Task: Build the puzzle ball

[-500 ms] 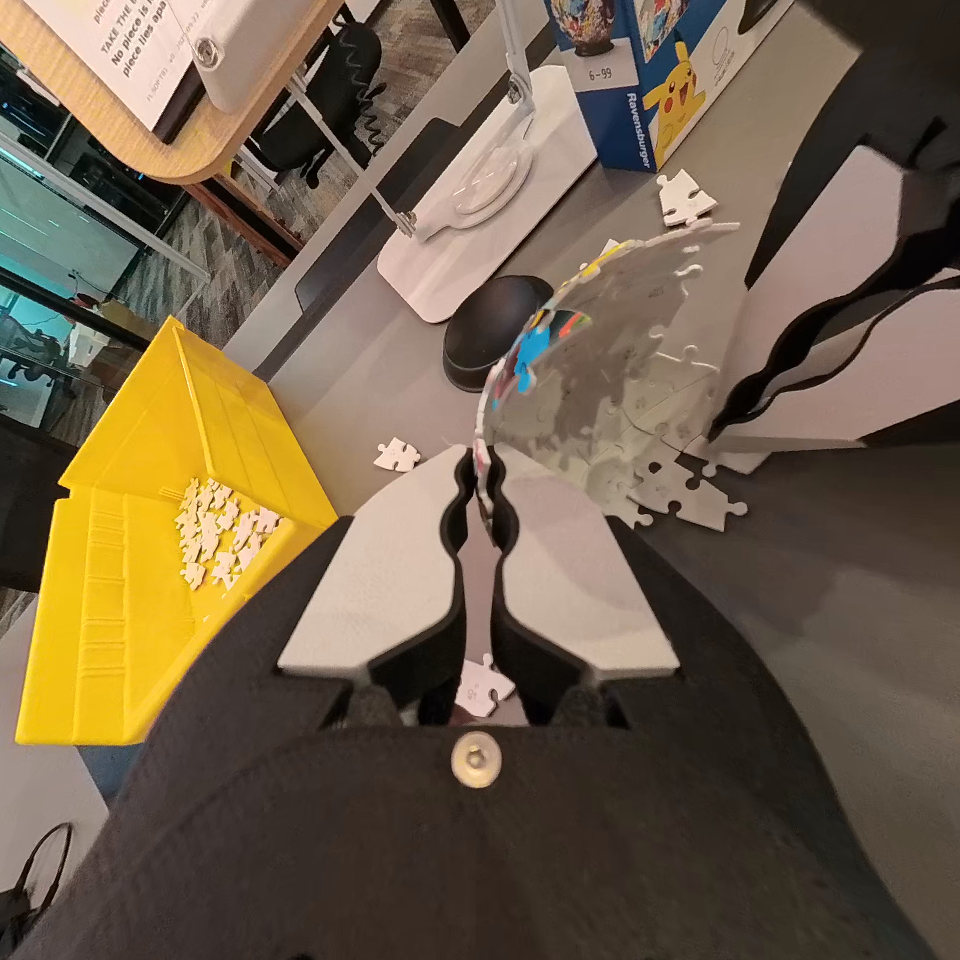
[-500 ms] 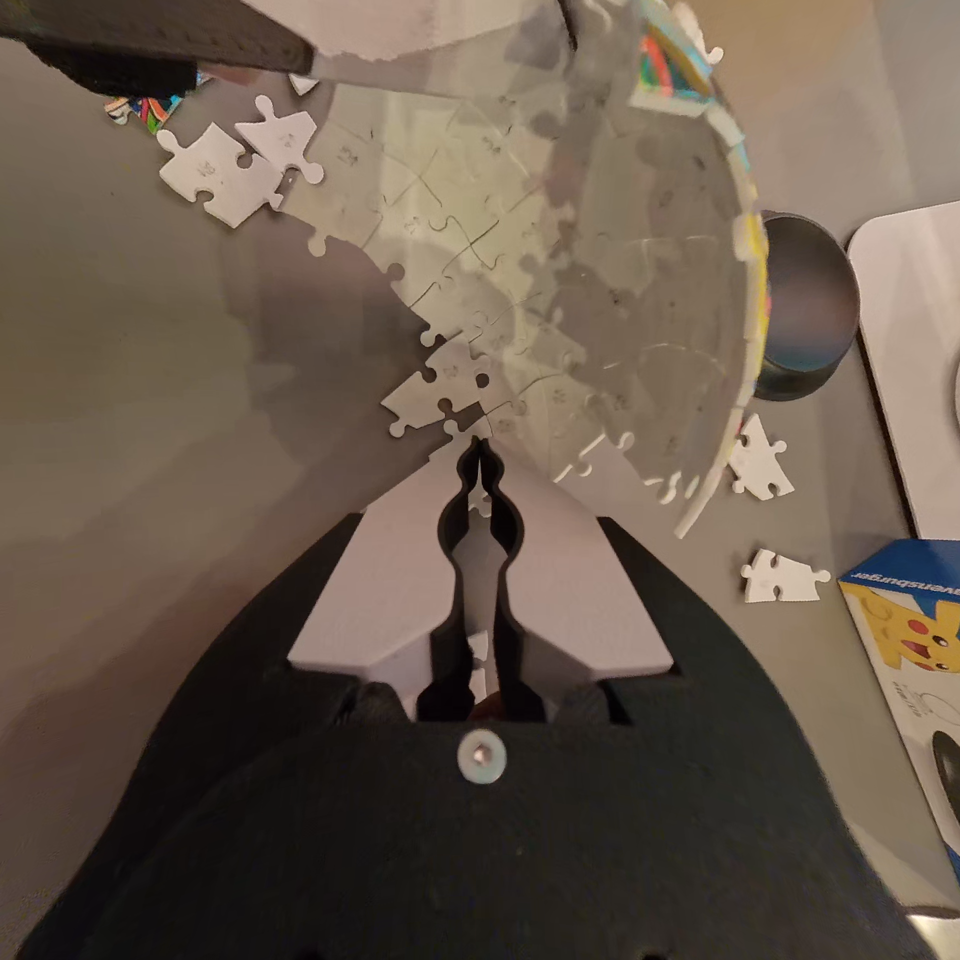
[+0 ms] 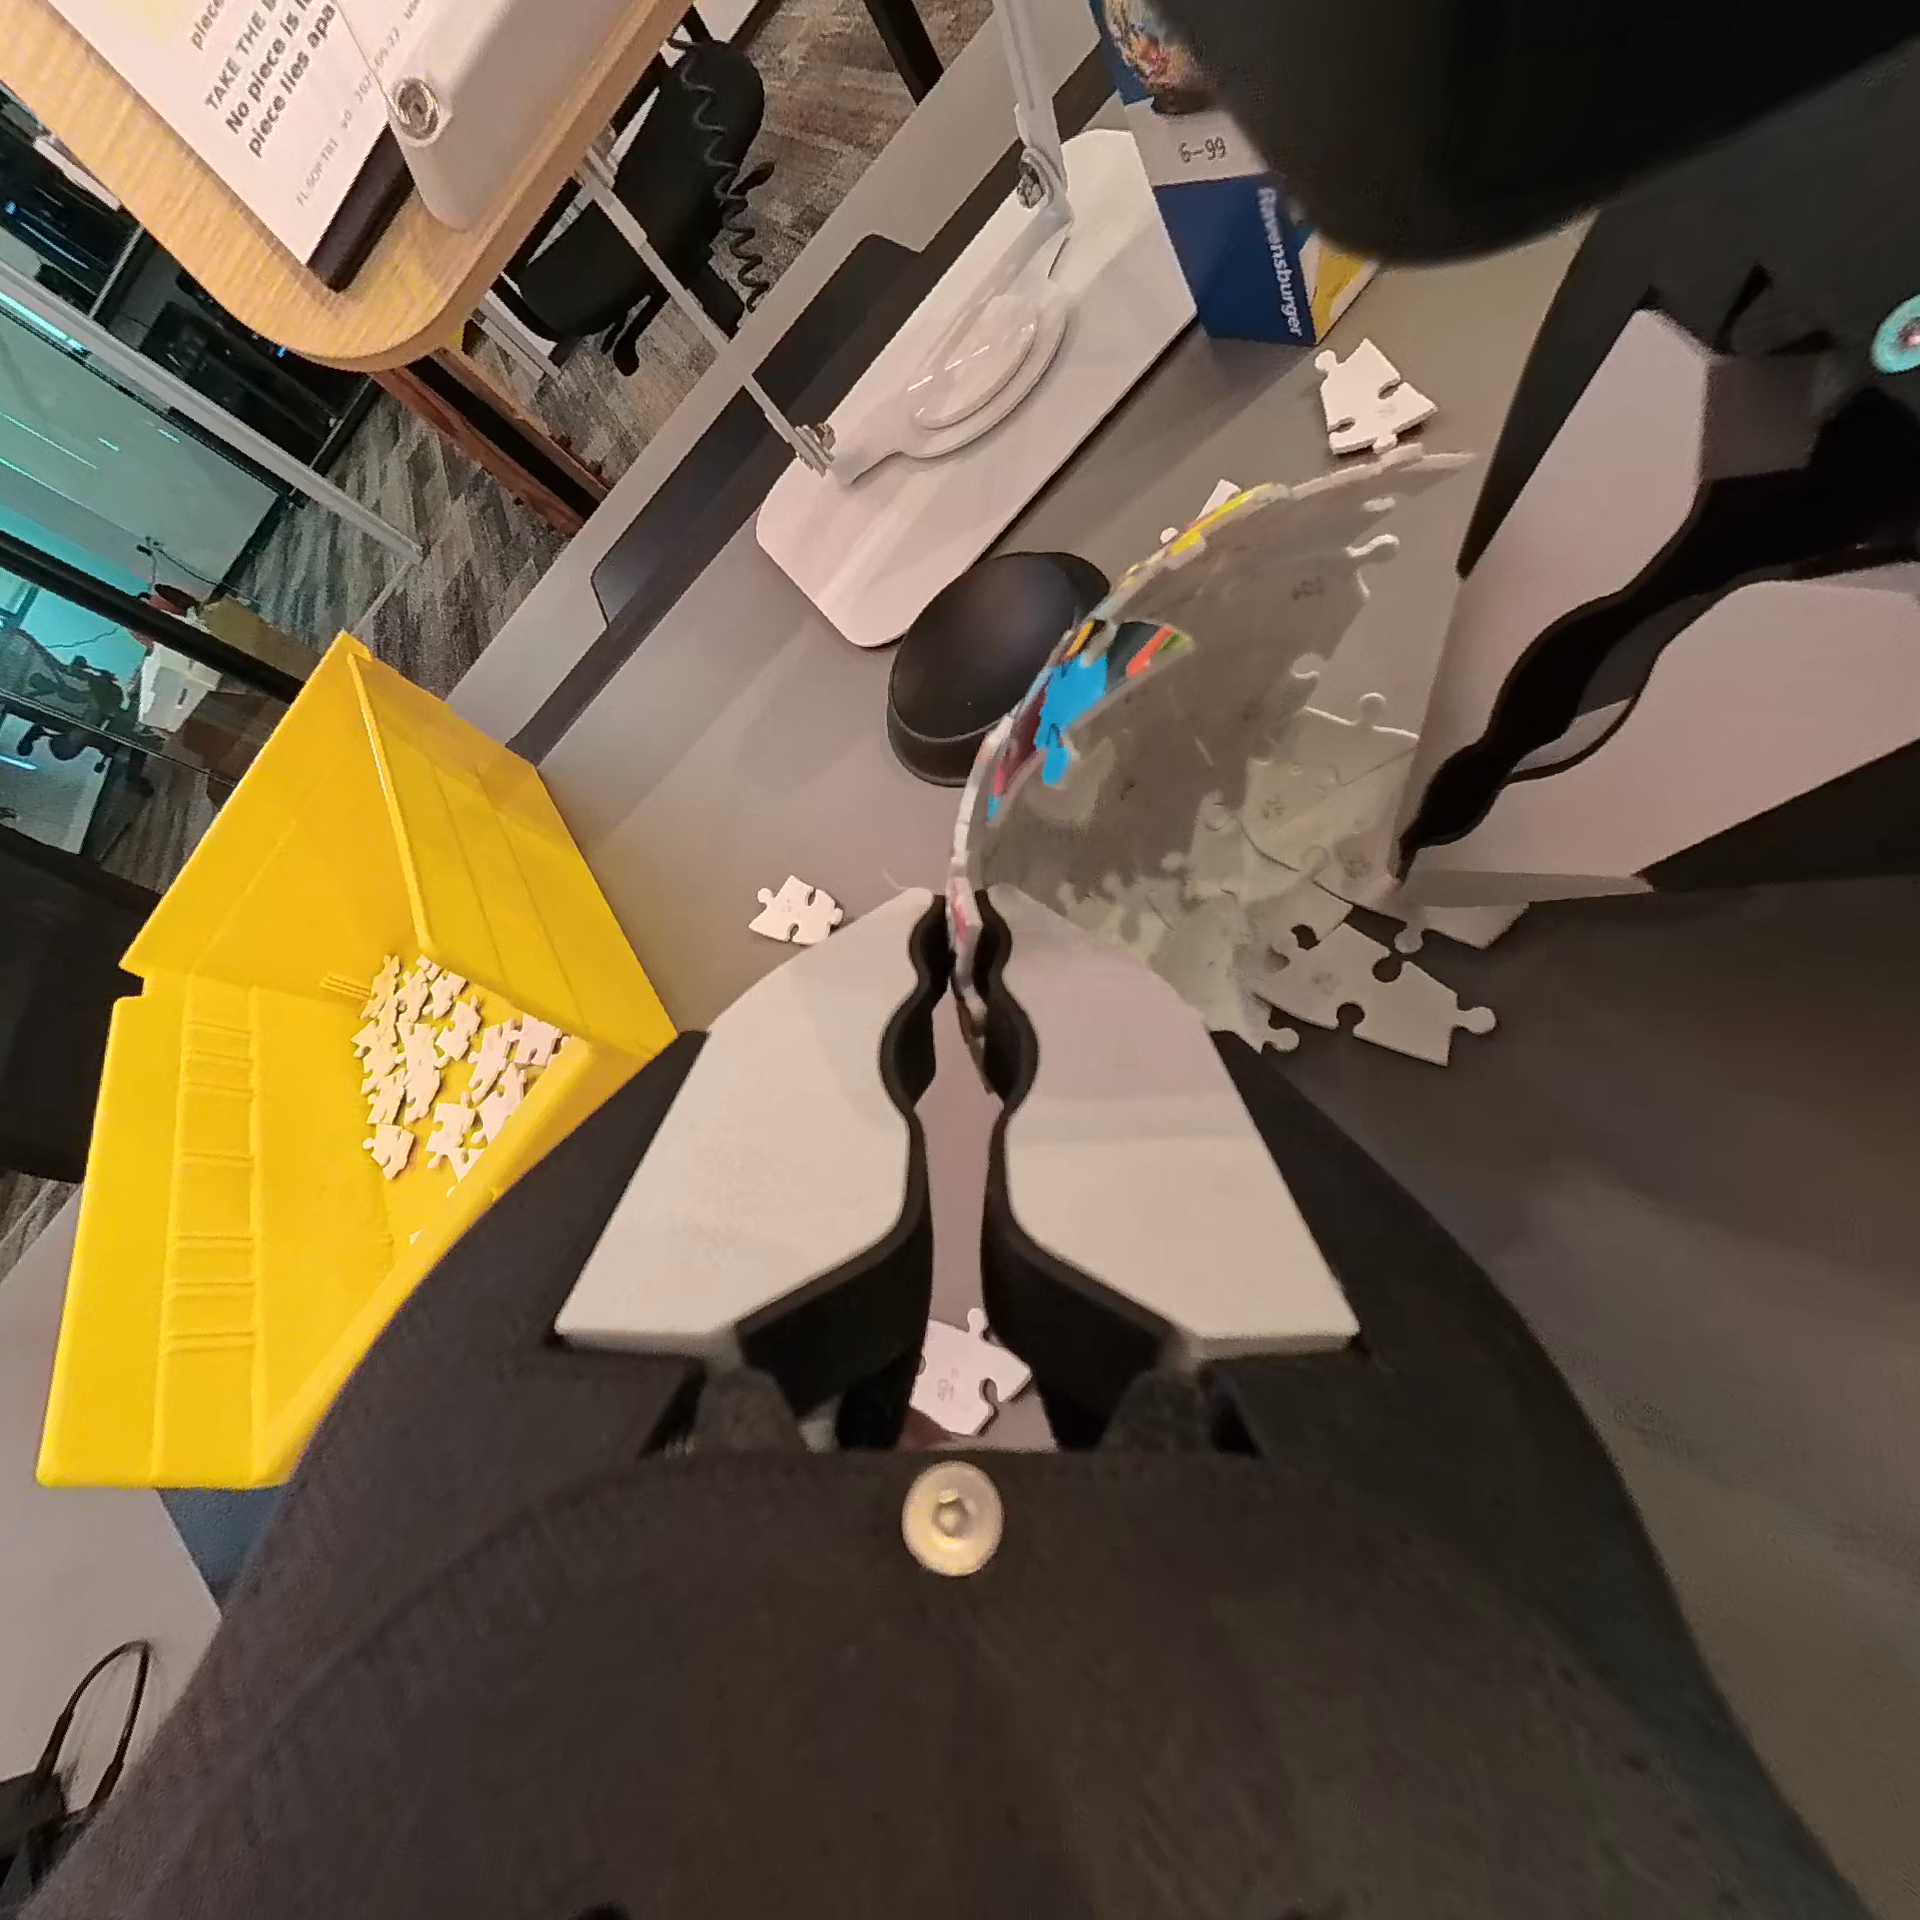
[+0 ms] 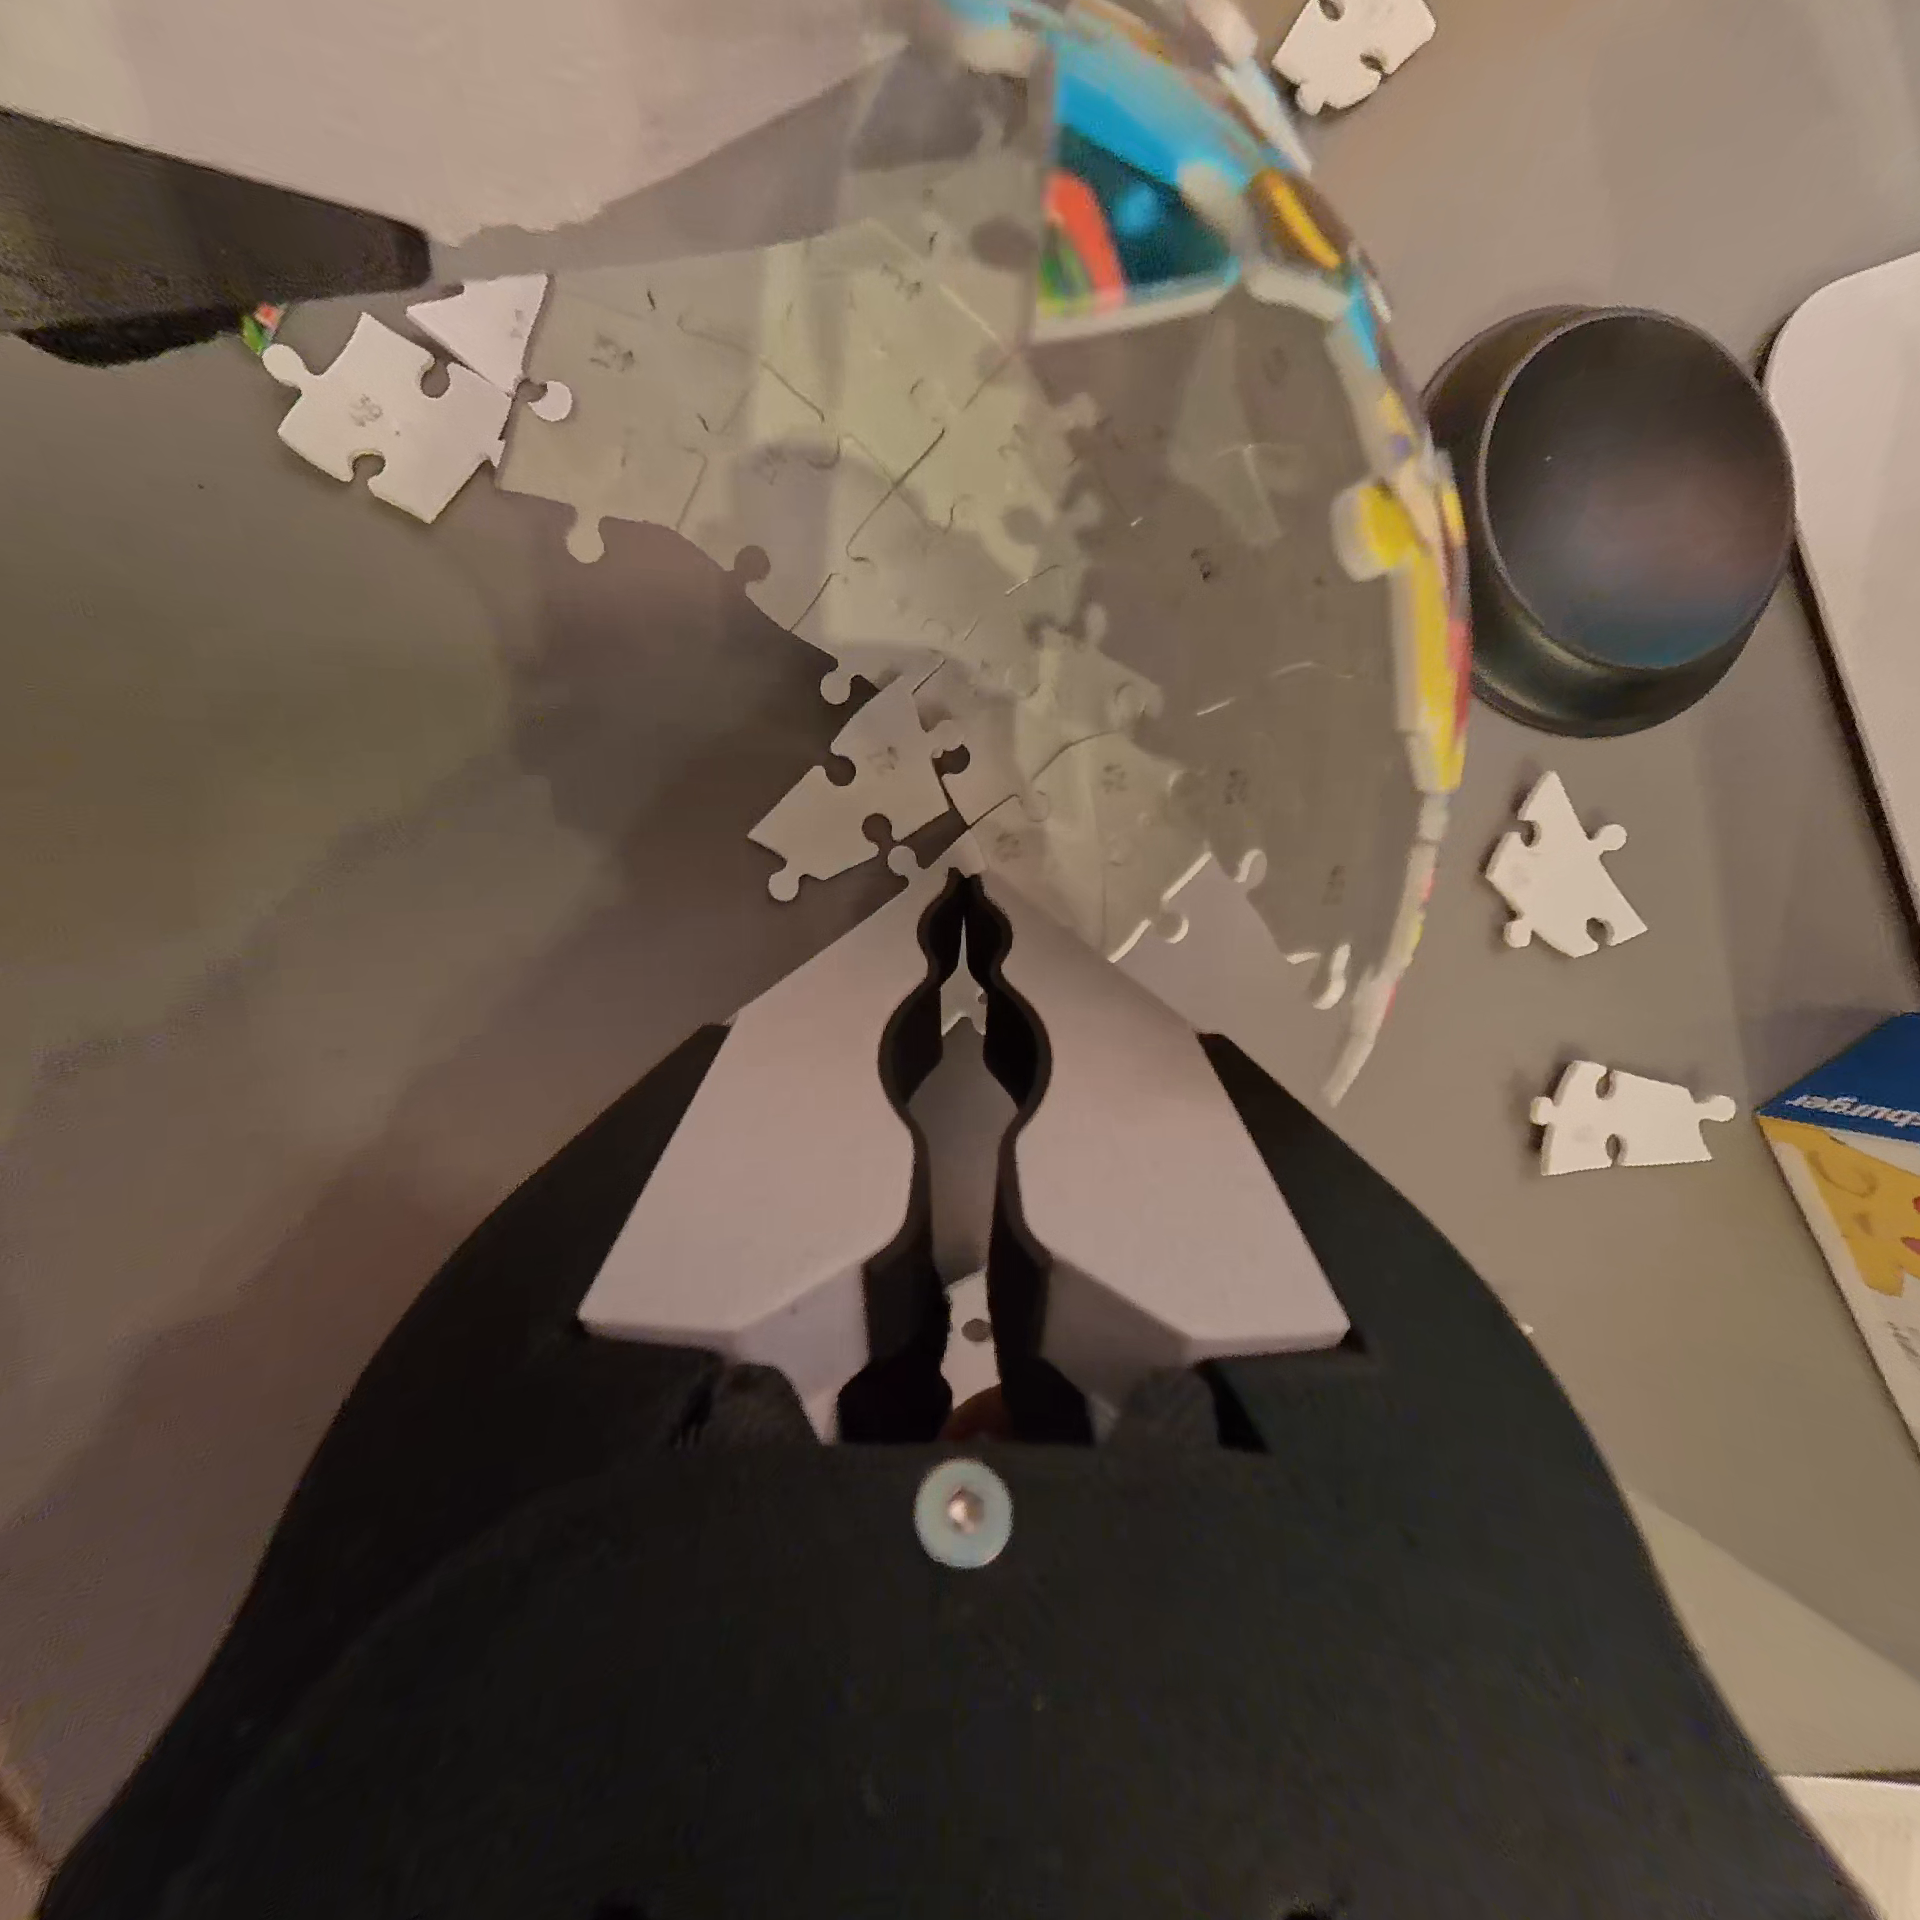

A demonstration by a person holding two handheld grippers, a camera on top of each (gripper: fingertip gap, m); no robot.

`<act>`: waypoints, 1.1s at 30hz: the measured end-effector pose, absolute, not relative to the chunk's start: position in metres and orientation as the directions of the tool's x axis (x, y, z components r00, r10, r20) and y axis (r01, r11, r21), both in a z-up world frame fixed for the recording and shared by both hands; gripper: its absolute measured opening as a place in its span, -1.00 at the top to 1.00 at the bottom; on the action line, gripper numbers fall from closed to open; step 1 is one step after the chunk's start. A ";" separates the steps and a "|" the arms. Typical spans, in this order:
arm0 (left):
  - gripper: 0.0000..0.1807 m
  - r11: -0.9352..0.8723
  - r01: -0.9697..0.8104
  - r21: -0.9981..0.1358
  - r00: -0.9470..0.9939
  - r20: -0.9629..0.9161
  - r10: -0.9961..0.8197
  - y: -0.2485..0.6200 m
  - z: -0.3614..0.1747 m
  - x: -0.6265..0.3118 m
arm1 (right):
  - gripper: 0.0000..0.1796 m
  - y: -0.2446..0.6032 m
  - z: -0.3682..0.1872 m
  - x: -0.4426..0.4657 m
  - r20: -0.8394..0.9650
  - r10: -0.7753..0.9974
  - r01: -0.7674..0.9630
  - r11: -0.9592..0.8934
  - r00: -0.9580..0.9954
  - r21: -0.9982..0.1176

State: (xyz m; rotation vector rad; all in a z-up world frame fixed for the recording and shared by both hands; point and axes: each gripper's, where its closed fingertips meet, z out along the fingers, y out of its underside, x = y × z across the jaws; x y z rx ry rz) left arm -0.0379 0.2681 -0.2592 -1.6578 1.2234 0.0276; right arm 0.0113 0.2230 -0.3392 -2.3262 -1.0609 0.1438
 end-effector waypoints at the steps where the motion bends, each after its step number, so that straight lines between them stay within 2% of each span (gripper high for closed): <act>1: 0.96 0.046 -0.715 -0.698 0.483 -0.541 -0.689 0.268 -0.259 -0.038 | 1.00 0.224 -0.339 0.011 0.139 0.718 0.658 -0.520 0.682 -0.545; 8: 0.96 0.040 -0.717 -0.696 0.486 -0.540 -0.687 0.270 -0.260 -0.039 | 1.00 0.229 -0.338 0.011 0.139 0.692 0.624 -0.522 0.708 -0.581; 17: 0.96 0.040 -0.724 -0.689 0.478 -0.543 -0.690 0.270 -0.260 -0.038 | 1.00 0.230 -0.340 0.010 0.106 0.673 0.598 -0.561 0.732 -0.573; 25: 0.96 0.020 -0.720 -0.693 0.495 -0.534 -0.685 0.273 -0.262 -0.042 | 1.00 0.220 -0.319 -0.009 0.107 0.718 0.586 -0.462 0.688 -0.666; 33: 0.96 0.021 -0.719 -0.695 0.495 -0.533 -0.686 0.273 -0.261 -0.041 | 1.00 0.212 -0.338 -0.021 0.137 0.758 0.655 -0.440 0.638 -0.614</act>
